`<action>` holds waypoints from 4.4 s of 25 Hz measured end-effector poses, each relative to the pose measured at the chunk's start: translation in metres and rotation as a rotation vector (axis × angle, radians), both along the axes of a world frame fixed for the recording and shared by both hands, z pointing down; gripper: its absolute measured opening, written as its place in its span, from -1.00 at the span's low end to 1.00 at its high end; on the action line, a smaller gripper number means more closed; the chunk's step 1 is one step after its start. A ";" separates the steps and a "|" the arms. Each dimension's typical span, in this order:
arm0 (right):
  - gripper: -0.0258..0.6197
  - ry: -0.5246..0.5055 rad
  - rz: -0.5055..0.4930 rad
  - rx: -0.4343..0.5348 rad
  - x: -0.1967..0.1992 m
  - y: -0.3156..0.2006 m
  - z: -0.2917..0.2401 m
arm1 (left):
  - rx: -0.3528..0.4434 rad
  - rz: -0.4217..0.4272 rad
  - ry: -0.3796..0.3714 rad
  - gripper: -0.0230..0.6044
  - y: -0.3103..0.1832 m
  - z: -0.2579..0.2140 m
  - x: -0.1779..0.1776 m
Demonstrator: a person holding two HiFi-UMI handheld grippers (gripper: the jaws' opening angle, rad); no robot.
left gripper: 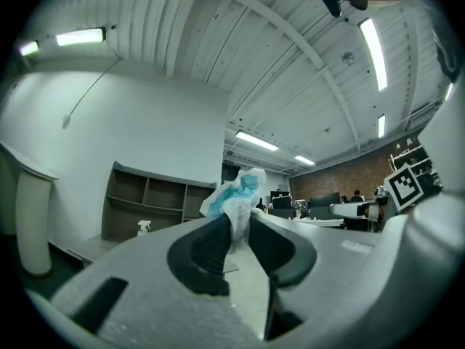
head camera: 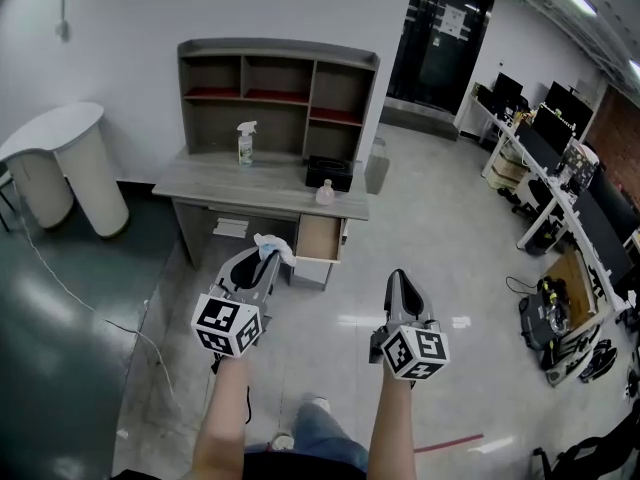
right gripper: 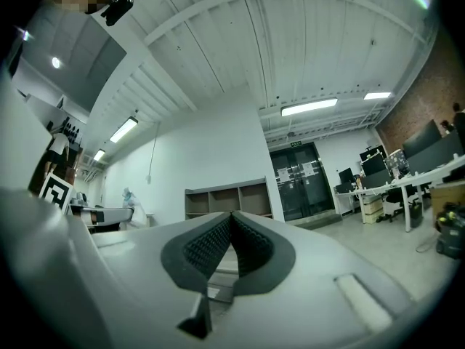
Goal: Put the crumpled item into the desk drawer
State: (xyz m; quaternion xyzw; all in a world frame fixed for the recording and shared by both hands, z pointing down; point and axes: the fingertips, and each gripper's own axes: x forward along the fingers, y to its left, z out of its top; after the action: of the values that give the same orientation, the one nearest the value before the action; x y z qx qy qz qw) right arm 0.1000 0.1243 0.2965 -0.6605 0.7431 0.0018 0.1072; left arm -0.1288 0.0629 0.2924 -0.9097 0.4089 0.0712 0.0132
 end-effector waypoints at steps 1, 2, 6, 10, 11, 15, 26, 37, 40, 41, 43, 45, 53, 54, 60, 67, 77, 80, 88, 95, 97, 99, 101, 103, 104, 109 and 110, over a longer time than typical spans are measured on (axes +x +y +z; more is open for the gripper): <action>-0.89 -0.001 -0.003 -0.003 0.000 -0.006 0.002 | -0.004 -0.003 0.002 -0.68 -0.006 0.002 -0.001; -0.89 0.002 -0.006 -0.004 0.001 -0.012 0.004 | -0.010 -0.004 0.002 -0.68 -0.013 0.005 0.000; -0.89 -0.003 -0.018 -0.009 0.005 -0.046 0.012 | -0.029 -0.008 -0.008 -0.68 -0.044 0.019 0.005; -0.89 0.001 -0.039 -0.002 0.010 -0.098 0.016 | -0.038 -0.031 -0.015 -0.68 -0.087 0.029 0.008; -0.89 0.004 -0.045 0.003 0.012 -0.113 0.016 | -0.040 -0.037 -0.018 -0.68 -0.100 0.031 0.009; -0.89 0.014 -0.074 0.010 0.025 -0.177 0.013 | -0.055 -0.076 -0.030 -0.68 -0.152 0.041 0.017; -0.89 0.037 -0.154 -0.021 0.074 -0.375 0.024 | -0.096 -0.146 -0.042 -0.68 -0.324 0.068 0.057; -0.89 0.004 -0.226 -0.111 0.083 -0.512 0.066 | -0.152 -0.147 -0.064 -0.68 -0.437 0.104 0.096; -0.89 0.000 -0.228 -0.145 0.076 -0.527 0.083 | -0.193 -0.115 -0.084 -0.68 -0.451 0.125 0.105; -0.89 -0.004 -0.225 -0.157 0.077 -0.530 0.090 | -0.211 -0.102 -0.093 -0.68 -0.454 0.133 0.110; -0.89 -0.018 -0.215 -0.176 0.081 -0.535 0.102 | -0.249 -0.078 -0.109 -0.68 -0.457 0.152 0.122; -0.89 -0.032 -0.203 -0.190 0.087 -0.538 0.112 | -0.298 -0.054 -0.117 -0.68 -0.457 0.173 0.135; -0.89 -0.060 -0.190 -0.315 0.086 -0.514 0.207 | -0.554 -0.015 -0.166 -0.68 -0.437 0.329 0.170; -0.89 -0.064 -0.191 -0.329 0.085 -0.512 0.222 | -0.573 -0.016 -0.175 -0.68 -0.440 0.349 0.174; -0.89 -0.082 -0.205 -0.444 0.079 -0.497 0.308 | -0.671 -0.034 -0.249 -0.68 -0.457 0.434 0.192; -0.89 -0.099 -0.219 -0.479 0.077 -0.494 0.340 | -0.784 -0.023 -0.282 -0.33 -0.455 0.477 0.203; -0.89 -0.093 -0.223 -0.419 0.083 -0.506 0.280 | -0.636 -0.063 -0.221 -0.43 -0.458 0.369 0.188; -0.89 -0.083 -0.221 -0.375 0.088 -0.514 0.239 | -0.542 -0.084 -0.183 -0.54 -0.475 0.304 0.185; -0.89 0.004 -0.224 -0.212 0.088 -0.548 0.131 | -0.218 -0.112 -0.094 -0.80 -0.521 0.131 0.175; -0.89 0.030 -0.188 -0.033 0.098 -0.567 0.000 | 0.023 -0.123 -0.054 -0.91 -0.528 -0.023 0.162; -0.89 0.037 -0.187 -0.011 0.100 -0.559 -0.019 | 0.053 -0.120 -0.044 -0.91 -0.518 -0.043 0.162; -0.89 0.046 -0.183 0.008 0.102 -0.552 -0.032 | 0.082 -0.113 -0.036 -0.91 -0.509 -0.057 0.165; -0.89 0.054 -0.176 0.025 0.105 -0.545 -0.043 | 0.104 -0.108 -0.035 -0.91 -0.502 -0.066 0.167; -0.89 0.058 -0.162 0.036 0.110 -0.538 -0.049 | 0.117 -0.106 -0.039 -0.91 -0.496 -0.073 0.170; -0.89 0.059 -0.152 0.037 0.113 -0.534 -0.050 | 0.122 -0.106 -0.039 -0.91 -0.493 -0.076 0.170; -0.89 0.059 -0.118 0.018 0.118 -0.525 -0.046 | 0.132 -0.103 -0.035 -0.91 -0.487 -0.082 0.167; -0.89 0.056 -0.117 0.017 0.117 -0.523 -0.045 | 0.129 -0.101 -0.036 -0.91 -0.486 -0.081 0.167</action>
State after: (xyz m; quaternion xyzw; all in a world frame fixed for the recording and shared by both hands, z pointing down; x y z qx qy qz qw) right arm 0.2167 -0.3988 0.2515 -0.6148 0.7830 0.0206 0.0918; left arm 0.0379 -0.4229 0.2114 -0.8864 0.4484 0.0803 0.0827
